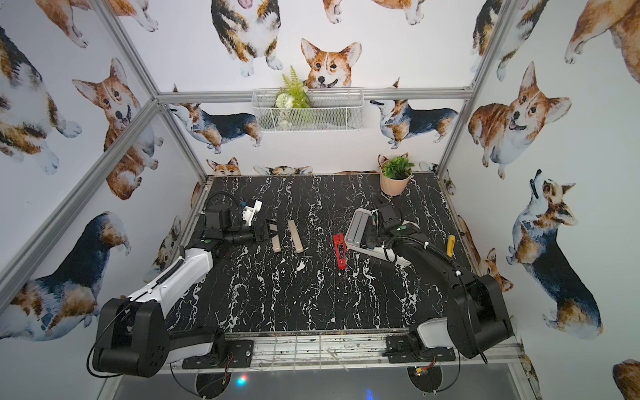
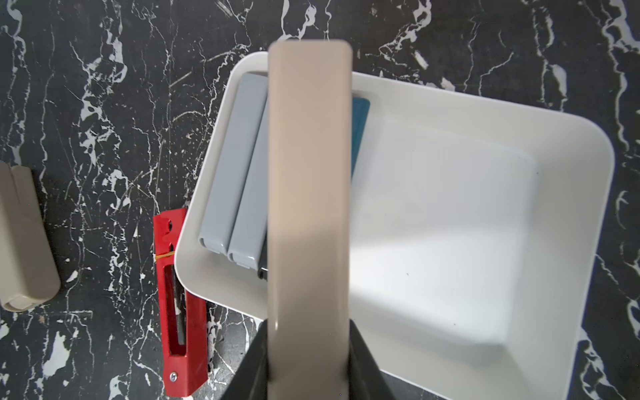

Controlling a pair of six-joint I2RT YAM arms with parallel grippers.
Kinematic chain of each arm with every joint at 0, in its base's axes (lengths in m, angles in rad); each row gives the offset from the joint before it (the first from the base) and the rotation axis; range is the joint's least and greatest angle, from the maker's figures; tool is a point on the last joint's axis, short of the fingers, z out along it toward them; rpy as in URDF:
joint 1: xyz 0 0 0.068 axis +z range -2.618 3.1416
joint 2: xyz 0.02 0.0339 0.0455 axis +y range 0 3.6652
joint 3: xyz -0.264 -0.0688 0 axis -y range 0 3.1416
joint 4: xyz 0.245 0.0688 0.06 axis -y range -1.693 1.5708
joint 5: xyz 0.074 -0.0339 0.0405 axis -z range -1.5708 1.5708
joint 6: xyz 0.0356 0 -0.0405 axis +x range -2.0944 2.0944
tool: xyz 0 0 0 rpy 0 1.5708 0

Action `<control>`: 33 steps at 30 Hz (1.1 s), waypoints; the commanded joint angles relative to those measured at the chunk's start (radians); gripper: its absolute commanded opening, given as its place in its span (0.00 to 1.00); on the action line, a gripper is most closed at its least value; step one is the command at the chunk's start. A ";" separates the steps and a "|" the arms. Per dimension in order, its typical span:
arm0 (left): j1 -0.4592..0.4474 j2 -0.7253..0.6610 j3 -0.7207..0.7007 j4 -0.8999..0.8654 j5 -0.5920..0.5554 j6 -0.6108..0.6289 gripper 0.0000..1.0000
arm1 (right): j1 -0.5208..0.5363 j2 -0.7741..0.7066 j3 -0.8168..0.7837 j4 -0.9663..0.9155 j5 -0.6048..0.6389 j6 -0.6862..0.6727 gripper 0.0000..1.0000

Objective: Put the pruning pliers into the storage box
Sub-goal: Place the pruning pliers in the storage box.

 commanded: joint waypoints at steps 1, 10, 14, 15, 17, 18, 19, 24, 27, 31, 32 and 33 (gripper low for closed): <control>0.000 0.014 0.019 0.010 0.034 0.023 1.00 | -0.013 0.017 0.025 0.029 0.010 -0.028 0.00; 0.000 0.027 0.027 0.024 0.055 0.015 1.00 | -0.043 0.081 0.010 0.060 0.019 -0.027 0.00; 0.000 0.033 0.029 0.022 0.055 0.016 1.00 | -0.059 0.098 -0.010 0.084 0.020 -0.024 0.00; 0.000 0.032 0.029 0.023 0.056 0.016 1.00 | -0.067 0.102 -0.016 0.092 0.020 -0.023 0.00; 0.000 0.029 0.029 0.022 0.054 0.019 1.00 | -0.080 0.104 -0.027 0.106 0.018 -0.022 0.00; 0.000 0.027 0.029 0.020 0.054 0.021 1.00 | -0.085 0.107 -0.029 0.109 0.018 -0.024 0.00; 0.000 0.028 0.029 0.019 0.052 0.021 1.00 | -0.090 0.110 -0.030 0.112 0.019 -0.025 0.00; 0.000 0.029 0.029 0.017 0.053 0.021 1.00 | -0.104 0.120 -0.034 0.121 0.021 -0.030 0.00; 0.000 0.028 0.029 0.017 0.053 0.020 1.00 | -0.109 0.133 -0.038 0.129 0.019 -0.030 0.00; 0.000 0.026 0.029 0.016 0.053 0.021 1.00 | -0.112 0.157 -0.044 0.141 0.015 -0.027 0.00; 0.000 0.026 0.029 0.016 0.053 0.021 1.00 | -0.112 0.162 -0.046 0.144 0.015 -0.027 0.00; 0.000 0.025 0.029 0.018 0.054 0.021 1.00 | -0.112 0.168 -0.047 0.147 0.014 -0.027 0.00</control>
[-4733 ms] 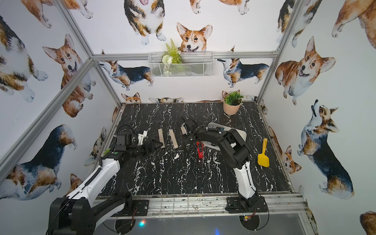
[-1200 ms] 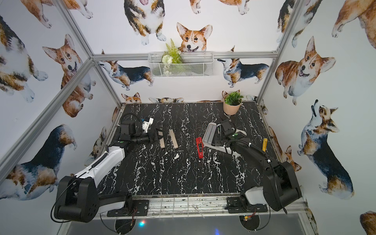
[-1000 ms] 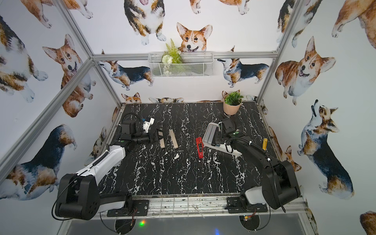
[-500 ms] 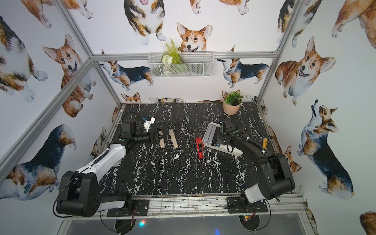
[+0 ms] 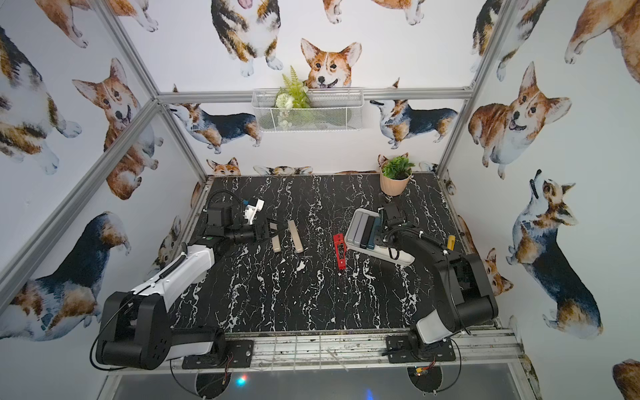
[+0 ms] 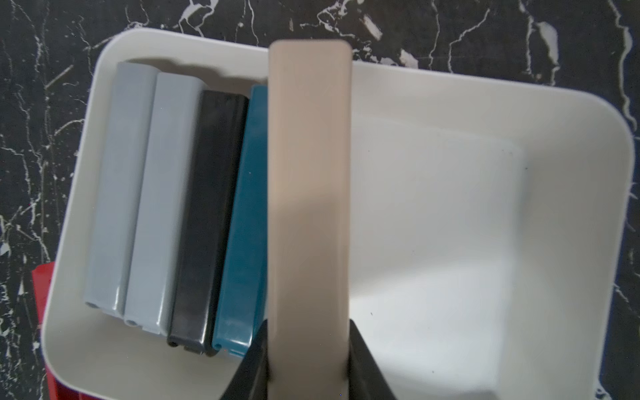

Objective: Put the pruning pliers into the storage box
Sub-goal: Place the pruning pliers in the storage box.

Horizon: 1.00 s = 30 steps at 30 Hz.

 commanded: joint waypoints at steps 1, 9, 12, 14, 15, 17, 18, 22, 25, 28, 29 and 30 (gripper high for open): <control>0.000 -0.006 0.005 0.014 0.017 0.012 1.00 | -0.001 0.017 -0.006 0.044 0.009 -0.002 0.00; 0.000 0.000 0.008 0.012 0.022 0.011 1.00 | -0.001 0.052 -0.015 0.069 0.010 0.003 0.00; 0.000 -0.003 0.007 0.011 0.021 0.013 1.00 | 0.000 0.064 -0.017 0.075 0.006 0.007 0.00; 0.000 -0.003 0.007 0.011 0.020 0.013 1.00 | -0.001 0.069 -0.020 0.080 0.010 0.005 0.00; 0.000 -0.004 0.007 0.012 0.021 0.012 1.00 | -0.001 0.071 -0.020 0.080 0.010 0.002 0.00; -0.001 -0.004 0.005 0.012 0.020 0.013 1.00 | -0.001 0.076 -0.019 0.085 0.012 0.000 0.00; 0.000 -0.004 0.005 0.012 0.020 0.013 1.00 | -0.001 0.080 -0.018 0.086 0.012 0.001 0.00; 0.000 -0.005 0.005 0.011 0.020 0.012 1.00 | -0.002 0.102 -0.017 0.096 0.010 0.000 0.00; 0.000 -0.006 0.005 0.009 0.020 0.013 1.00 | -0.002 0.118 -0.013 0.104 0.004 0.001 0.00; 0.000 -0.006 0.005 0.010 0.018 0.014 1.00 | -0.002 0.125 -0.012 0.109 -0.001 0.003 0.00; 0.000 -0.005 0.005 0.010 0.019 0.013 1.00 | -0.002 0.128 -0.012 0.111 -0.001 0.002 0.00; 0.000 -0.004 0.005 0.009 0.020 0.013 1.00 | -0.002 0.130 -0.012 0.114 -0.003 0.002 0.00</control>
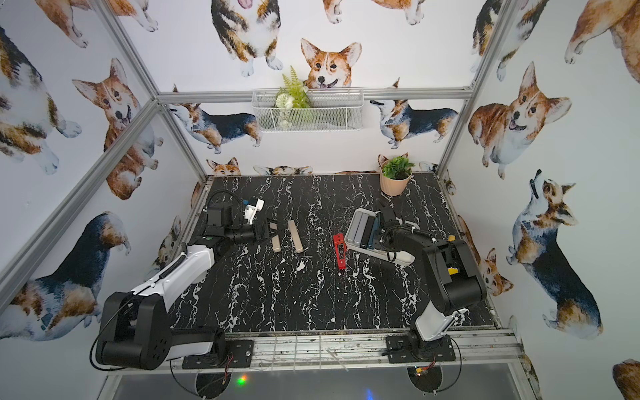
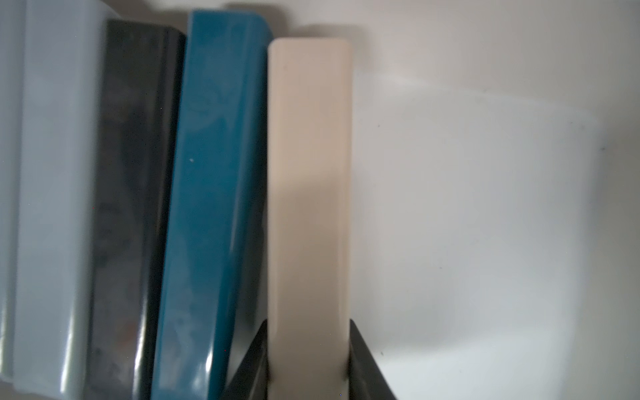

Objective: Put the pruning pliers into the storage box
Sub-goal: Place the pruning pliers in the storage box.

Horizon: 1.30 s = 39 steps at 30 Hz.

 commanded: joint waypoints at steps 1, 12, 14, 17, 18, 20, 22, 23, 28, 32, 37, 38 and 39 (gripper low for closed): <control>0.000 -0.004 0.005 0.008 0.019 0.013 1.00 | 0.000 0.010 0.006 0.034 -0.003 0.001 0.00; 0.000 -0.005 0.004 0.007 0.018 0.016 1.00 | -0.001 0.023 0.006 0.041 -0.012 0.006 0.22; 0.000 -0.006 0.004 0.008 0.019 0.015 1.00 | -0.001 0.020 0.004 0.040 -0.012 0.005 0.28; 0.000 -0.005 0.003 0.008 0.019 0.013 1.00 | 0.000 0.010 0.001 0.040 -0.012 0.005 0.37; 0.000 -0.006 0.004 0.008 0.019 0.013 1.00 | -0.001 0.006 0.001 0.038 -0.012 0.006 0.41; 0.000 -0.008 0.003 0.007 0.019 0.013 1.00 | -0.001 -0.002 0.001 0.037 -0.016 0.006 0.44; 0.000 -0.009 0.003 0.008 0.019 0.013 1.00 | -0.001 -0.012 0.000 0.035 -0.019 0.005 0.49; 0.000 -0.009 0.003 0.008 0.019 0.013 1.00 | 0.000 -0.019 0.000 0.034 -0.019 0.004 0.50; 0.000 -0.008 0.002 0.008 0.019 0.013 1.00 | 0.000 -0.052 0.000 0.017 -0.018 0.006 0.54; 0.000 -0.011 0.002 0.007 0.019 0.014 1.00 | -0.001 -0.089 0.001 0.001 -0.010 0.005 0.55; 0.000 -0.010 0.002 0.007 0.019 0.013 1.00 | 0.000 -0.122 0.004 -0.022 0.035 -0.008 0.51; 0.000 -0.010 0.001 0.007 0.018 0.014 1.00 | -0.002 -0.125 0.002 -0.023 0.043 -0.010 0.44; 0.000 -0.011 0.000 0.007 0.017 0.013 1.00 | -0.004 -0.126 0.001 -0.024 0.044 -0.010 0.37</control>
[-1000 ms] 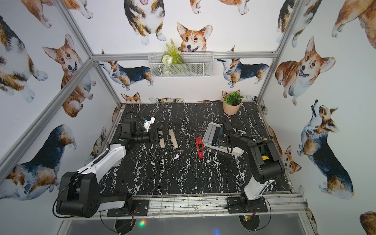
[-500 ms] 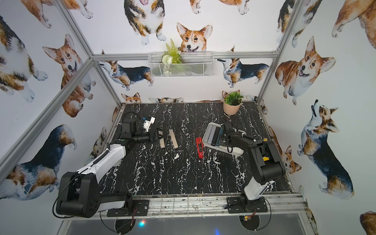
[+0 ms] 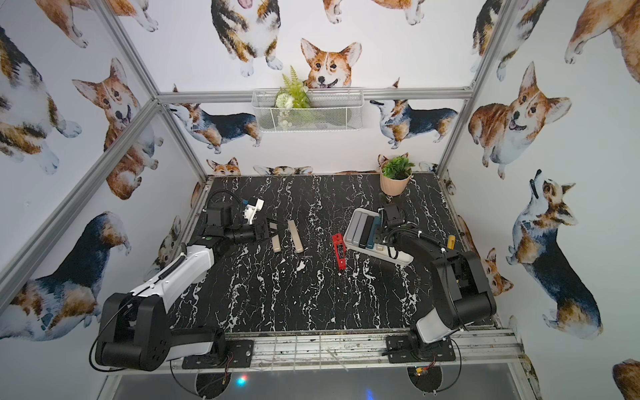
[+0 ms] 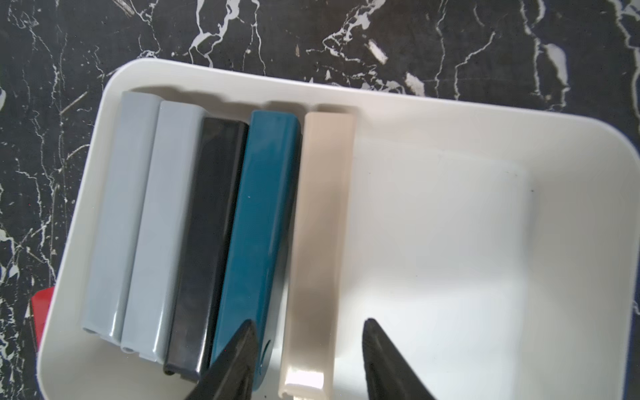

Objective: Put the pruning pliers into the storage box
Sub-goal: Place the pruning pliers in the storage box.

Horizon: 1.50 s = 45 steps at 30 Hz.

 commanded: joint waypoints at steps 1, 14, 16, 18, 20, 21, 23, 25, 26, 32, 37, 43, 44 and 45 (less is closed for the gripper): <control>0.000 -0.005 0.001 0.008 0.018 0.013 1.00 | -0.004 -0.010 0.000 -0.024 0.031 -0.007 0.30; 0.000 -0.002 0.001 0.006 0.018 0.012 1.00 | -0.095 0.015 -0.030 0.023 -0.052 0.010 0.00; 0.000 -0.003 0.001 0.007 0.018 0.013 1.00 | -0.110 0.023 -0.036 0.048 -0.081 0.018 0.00; -0.001 -0.003 0.001 0.007 0.017 0.012 1.00 | -0.115 0.031 -0.031 0.053 -0.084 0.022 0.00; 0.000 -0.003 0.000 0.007 0.018 0.013 1.00 | -0.116 0.048 -0.018 0.051 -0.093 0.022 0.00; 0.000 -0.003 0.001 0.007 0.019 0.012 1.00 | -0.118 0.057 -0.011 0.046 -0.101 0.025 0.00; 0.000 -0.003 0.002 0.007 0.019 0.013 1.00 | -0.118 0.079 0.002 0.045 -0.120 0.030 0.00; -0.001 -0.005 0.002 0.007 0.019 0.012 1.00 | -0.118 0.095 0.005 0.051 -0.132 0.035 0.00; 0.000 -0.005 0.002 0.007 0.019 0.012 1.00 | -0.118 0.100 0.006 0.057 -0.135 0.040 0.00; 0.000 -0.004 0.002 0.007 0.019 0.013 1.00 | -0.118 0.123 0.013 0.066 -0.145 0.045 0.00; -0.001 0.000 0.004 0.007 0.019 0.013 1.00 | -0.118 0.138 0.018 0.076 -0.158 0.045 0.00; 0.000 0.003 0.004 0.008 0.019 0.012 1.00 | -0.118 0.151 0.022 0.087 -0.175 0.048 0.00; 0.000 0.004 0.004 0.007 0.019 0.013 1.00 | -0.118 0.151 0.024 0.090 -0.178 0.048 0.00; 0.000 0.004 0.004 0.007 0.019 0.012 1.00 | -0.118 0.152 0.023 0.091 -0.180 0.049 0.00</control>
